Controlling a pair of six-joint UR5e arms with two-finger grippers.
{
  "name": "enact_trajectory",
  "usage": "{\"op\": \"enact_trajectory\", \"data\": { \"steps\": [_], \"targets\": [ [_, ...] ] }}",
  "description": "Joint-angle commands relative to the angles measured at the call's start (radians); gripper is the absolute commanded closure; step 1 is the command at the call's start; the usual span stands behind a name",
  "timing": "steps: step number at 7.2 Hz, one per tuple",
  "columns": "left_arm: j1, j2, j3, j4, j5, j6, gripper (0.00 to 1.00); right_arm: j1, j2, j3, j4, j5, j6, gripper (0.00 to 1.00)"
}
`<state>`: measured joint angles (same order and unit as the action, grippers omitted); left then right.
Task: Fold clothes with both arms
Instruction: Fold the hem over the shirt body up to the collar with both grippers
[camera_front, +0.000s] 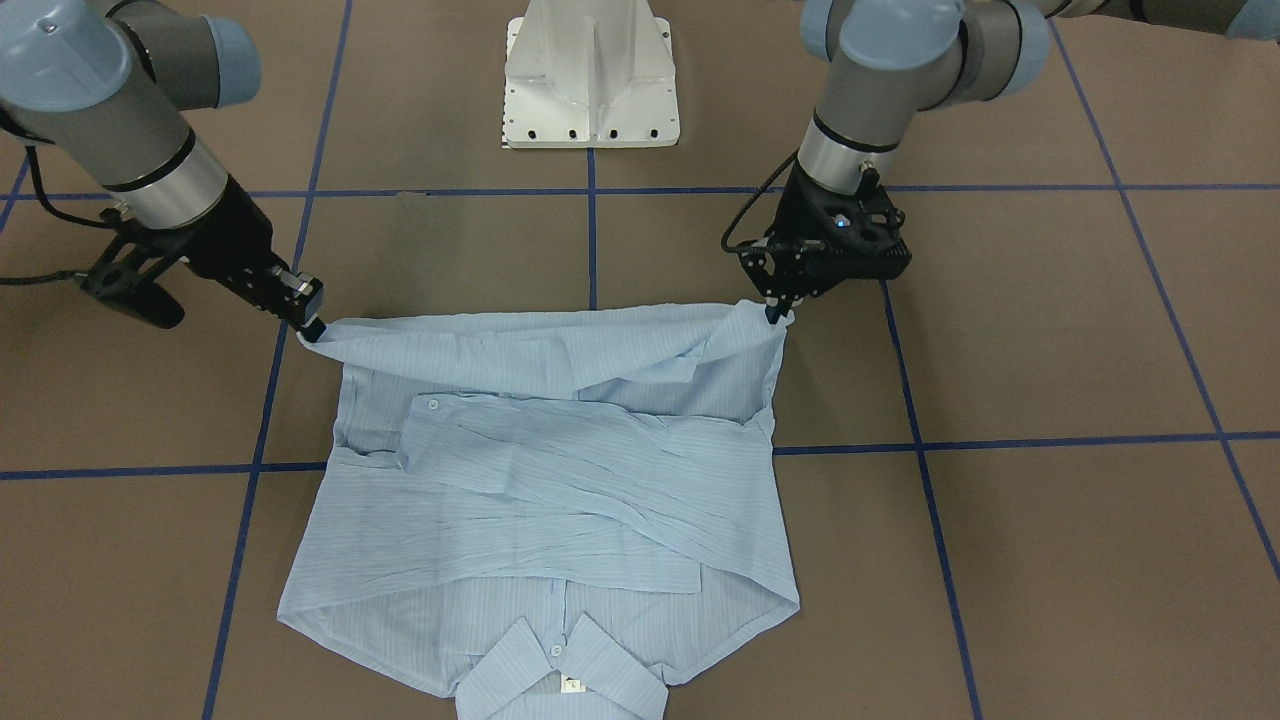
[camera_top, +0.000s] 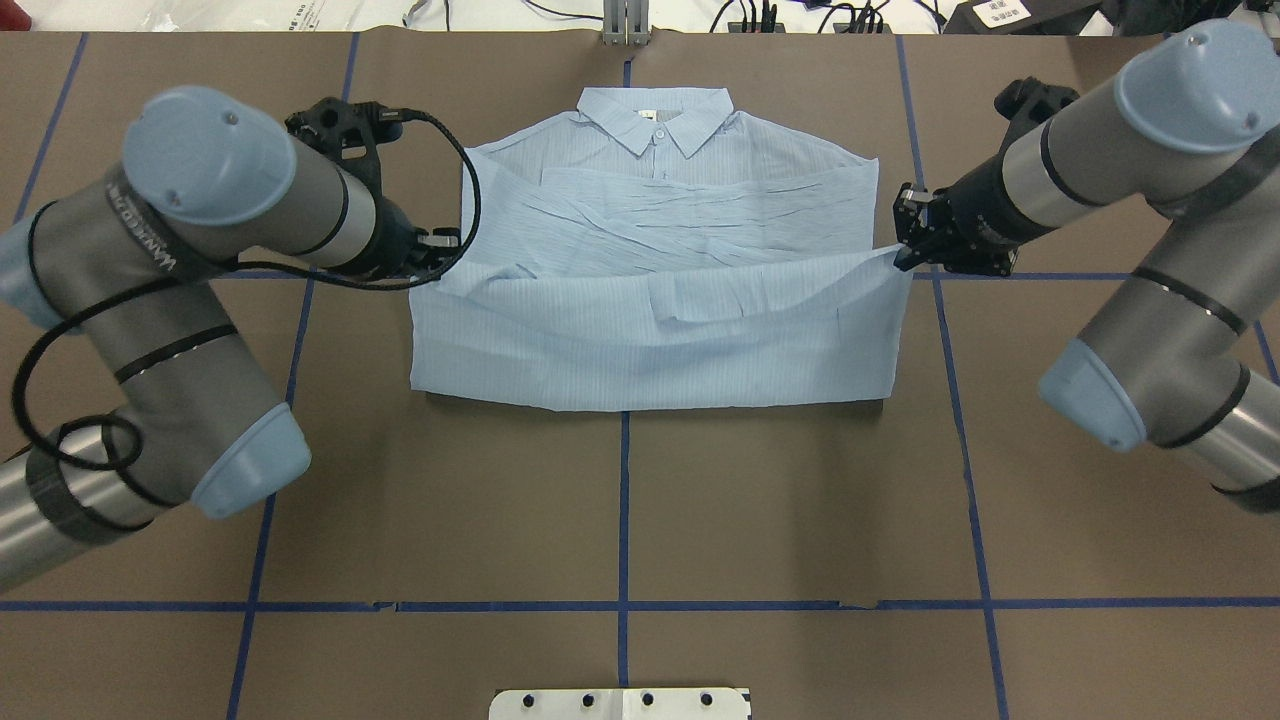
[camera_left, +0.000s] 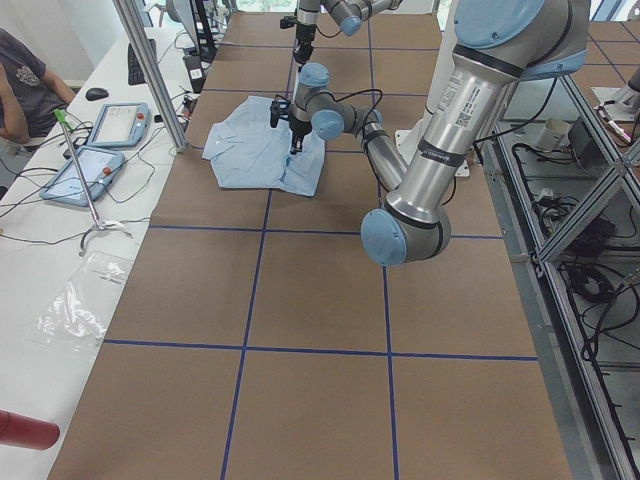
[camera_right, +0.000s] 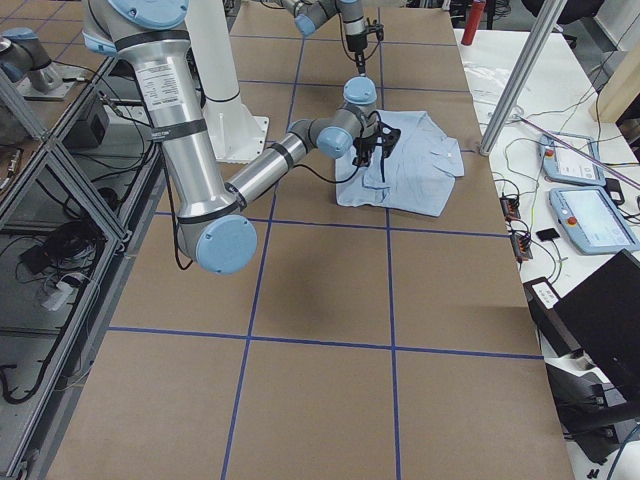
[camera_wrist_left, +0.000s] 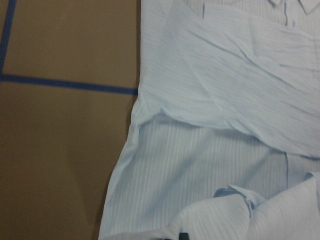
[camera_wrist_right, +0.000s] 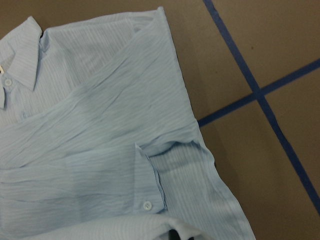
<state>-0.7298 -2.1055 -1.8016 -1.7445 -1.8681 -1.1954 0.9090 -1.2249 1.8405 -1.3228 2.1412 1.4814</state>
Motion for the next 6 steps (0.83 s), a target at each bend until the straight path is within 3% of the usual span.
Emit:
{"op": "enact_trajectory", "data": {
  "steps": [1,3,6],
  "targets": [
    [-0.062,-0.104,0.204,-0.128,-0.037,0.016,1.0,0.065,0.13,-0.174,0.002,0.033,-0.052,1.0],
    [-0.097,-0.166,0.37,-0.238,-0.037,0.017,1.0,0.083,0.214,-0.31,0.005,0.031,-0.084,1.0],
    [-0.111,-0.176,0.488,-0.344,-0.037,0.022,1.0,0.094,0.344,-0.493,0.007,0.031,-0.099,1.0]
  ]
}}
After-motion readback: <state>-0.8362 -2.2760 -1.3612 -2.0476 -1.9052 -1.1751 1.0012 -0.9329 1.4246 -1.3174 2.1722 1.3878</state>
